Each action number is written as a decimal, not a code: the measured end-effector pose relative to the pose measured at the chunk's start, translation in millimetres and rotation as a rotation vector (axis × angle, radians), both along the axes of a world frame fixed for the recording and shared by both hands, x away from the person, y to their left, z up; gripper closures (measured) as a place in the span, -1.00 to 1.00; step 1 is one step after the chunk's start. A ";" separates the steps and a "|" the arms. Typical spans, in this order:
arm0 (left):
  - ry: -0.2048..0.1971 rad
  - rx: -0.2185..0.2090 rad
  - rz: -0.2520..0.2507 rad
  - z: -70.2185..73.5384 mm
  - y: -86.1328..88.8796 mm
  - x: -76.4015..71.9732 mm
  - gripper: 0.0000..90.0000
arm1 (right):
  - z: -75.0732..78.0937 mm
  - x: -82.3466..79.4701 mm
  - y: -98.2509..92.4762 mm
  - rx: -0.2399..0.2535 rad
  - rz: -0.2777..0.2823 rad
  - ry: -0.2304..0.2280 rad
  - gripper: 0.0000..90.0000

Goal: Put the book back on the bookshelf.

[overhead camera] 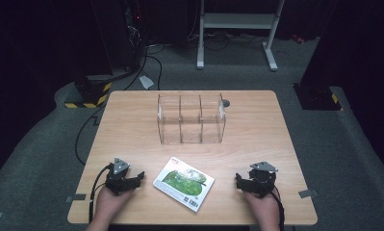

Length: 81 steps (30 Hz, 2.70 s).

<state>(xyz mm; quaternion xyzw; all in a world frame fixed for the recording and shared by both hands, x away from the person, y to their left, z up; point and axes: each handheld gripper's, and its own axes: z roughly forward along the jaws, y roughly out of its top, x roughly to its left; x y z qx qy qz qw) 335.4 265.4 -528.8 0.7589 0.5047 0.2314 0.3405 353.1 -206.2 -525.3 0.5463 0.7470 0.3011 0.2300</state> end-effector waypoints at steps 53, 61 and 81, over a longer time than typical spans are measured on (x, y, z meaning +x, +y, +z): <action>-0.031 -0.116 -0.135 17.9 -28.1 -1.8 0.09 | 19.8 -38.8 46.2 0.001 0.087 -0.084 0.02; -0.037 -0.079 -0.184 13.9 -55.6 -8.4 0.02 | 15.5 -53.5 72.1 0.007 0.163 -0.039 0.00; 0.018 -0.142 -0.207 5.3 -72.5 -8.5 -0.07 | 6.3 -47.6 97.9 -0.025 0.191 -0.023 0.05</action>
